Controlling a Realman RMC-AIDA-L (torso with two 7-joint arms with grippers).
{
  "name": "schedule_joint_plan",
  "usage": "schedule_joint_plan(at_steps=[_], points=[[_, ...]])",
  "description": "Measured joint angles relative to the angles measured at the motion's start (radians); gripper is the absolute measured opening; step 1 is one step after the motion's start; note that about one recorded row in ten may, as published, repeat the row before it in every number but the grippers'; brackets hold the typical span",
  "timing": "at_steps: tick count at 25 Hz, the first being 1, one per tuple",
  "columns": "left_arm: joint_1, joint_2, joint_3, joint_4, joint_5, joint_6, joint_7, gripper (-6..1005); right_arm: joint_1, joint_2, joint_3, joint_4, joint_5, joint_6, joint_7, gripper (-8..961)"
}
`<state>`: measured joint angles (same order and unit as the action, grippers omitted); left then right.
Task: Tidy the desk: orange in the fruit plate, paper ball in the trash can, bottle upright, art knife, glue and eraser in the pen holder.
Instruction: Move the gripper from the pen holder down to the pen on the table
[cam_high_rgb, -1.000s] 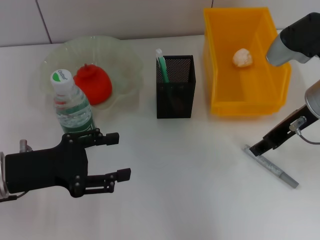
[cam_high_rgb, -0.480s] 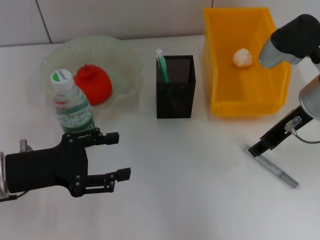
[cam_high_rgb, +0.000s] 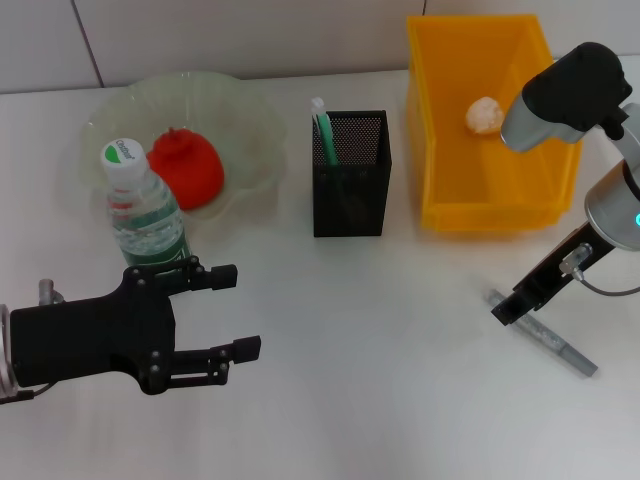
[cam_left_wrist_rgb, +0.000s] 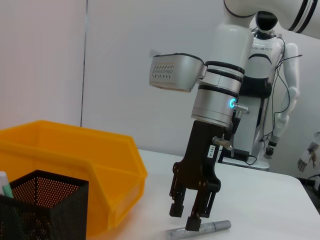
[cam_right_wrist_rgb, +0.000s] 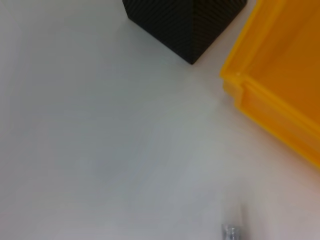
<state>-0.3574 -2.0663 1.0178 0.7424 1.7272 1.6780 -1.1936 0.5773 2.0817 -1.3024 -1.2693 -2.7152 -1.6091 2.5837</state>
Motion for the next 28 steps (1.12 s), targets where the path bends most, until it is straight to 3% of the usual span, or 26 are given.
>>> schedule_joint_plan(at_steps=[17, 28], points=[[0.001, 0.000, 0.001, -0.001, 0.000, -0.003, 0.000, 810, 0.014, 0.001, -0.021, 0.026, -0.030, 0.022, 0.002, 545], [-0.001, 0.000, 0.001, -0.002, 0.000, -0.004, 0.000, 810, 0.017, 0.002, -0.034, 0.035, -0.029, 0.027, 0.003, 441]])
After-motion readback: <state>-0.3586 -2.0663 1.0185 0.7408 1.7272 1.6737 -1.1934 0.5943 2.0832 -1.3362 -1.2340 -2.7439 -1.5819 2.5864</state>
